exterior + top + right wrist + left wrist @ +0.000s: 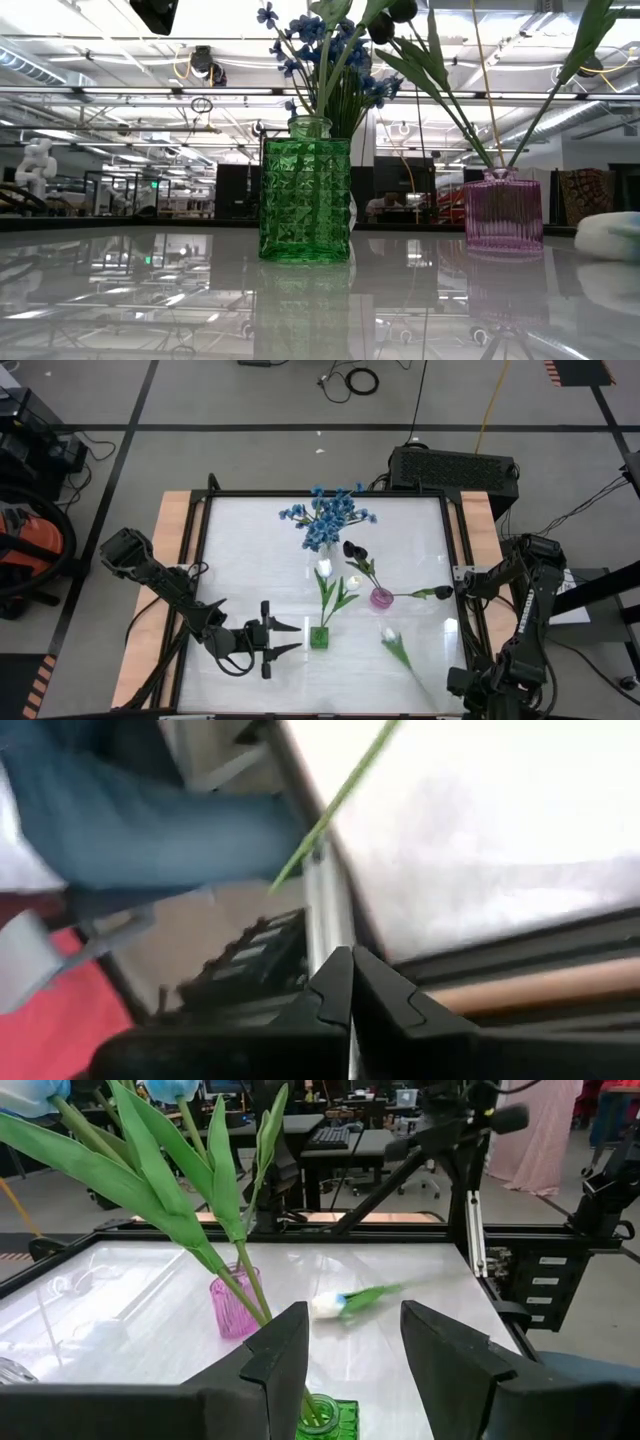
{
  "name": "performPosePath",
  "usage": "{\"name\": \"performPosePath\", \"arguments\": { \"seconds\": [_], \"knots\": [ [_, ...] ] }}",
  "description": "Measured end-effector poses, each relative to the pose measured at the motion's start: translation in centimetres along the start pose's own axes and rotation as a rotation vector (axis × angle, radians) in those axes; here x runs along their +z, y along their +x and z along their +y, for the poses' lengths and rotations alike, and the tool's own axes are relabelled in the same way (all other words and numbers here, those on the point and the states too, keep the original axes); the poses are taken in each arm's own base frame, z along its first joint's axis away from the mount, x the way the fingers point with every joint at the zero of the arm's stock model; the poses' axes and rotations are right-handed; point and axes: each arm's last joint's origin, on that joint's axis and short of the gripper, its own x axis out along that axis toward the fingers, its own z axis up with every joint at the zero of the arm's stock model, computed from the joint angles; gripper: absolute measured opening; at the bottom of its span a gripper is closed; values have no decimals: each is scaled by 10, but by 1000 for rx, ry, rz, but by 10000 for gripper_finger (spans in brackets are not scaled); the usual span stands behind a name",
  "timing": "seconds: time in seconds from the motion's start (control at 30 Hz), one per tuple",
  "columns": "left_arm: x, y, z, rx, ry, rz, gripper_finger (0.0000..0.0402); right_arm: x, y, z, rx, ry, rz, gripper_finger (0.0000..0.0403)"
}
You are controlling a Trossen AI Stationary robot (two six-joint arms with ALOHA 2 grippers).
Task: Sort flowers into vase by color
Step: Put the white tulip into the green vase
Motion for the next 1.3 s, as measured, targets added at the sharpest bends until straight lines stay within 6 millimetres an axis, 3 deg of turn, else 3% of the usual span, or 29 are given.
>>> {"name": "performPosePath", "arguments": {
  "seconds": [0.27, 0.47, 0.7, 0.93, 1.3],
  "knots": [
    [0, 0, 0, 0, 0, 0, 169, 29, 27, -14, 12, 94, -154, 12],
    [0, 0, 0, 0, 1, 0, 169, 56, 68, -30, 30, 192, -198, 73],
    [0, 0, 0, 0, 2, 1, 169, 68, 101, -32, 29, 223, -205, 138],
    [0, 0, 0, 0, 2, 1, 169, 77, 103, -34, -2, 267, -213, 164],
    [0, 0, 0, 0, 2, 1, 169, 91, 96, -38, -93, 314, -279, 145]
  ]
}}
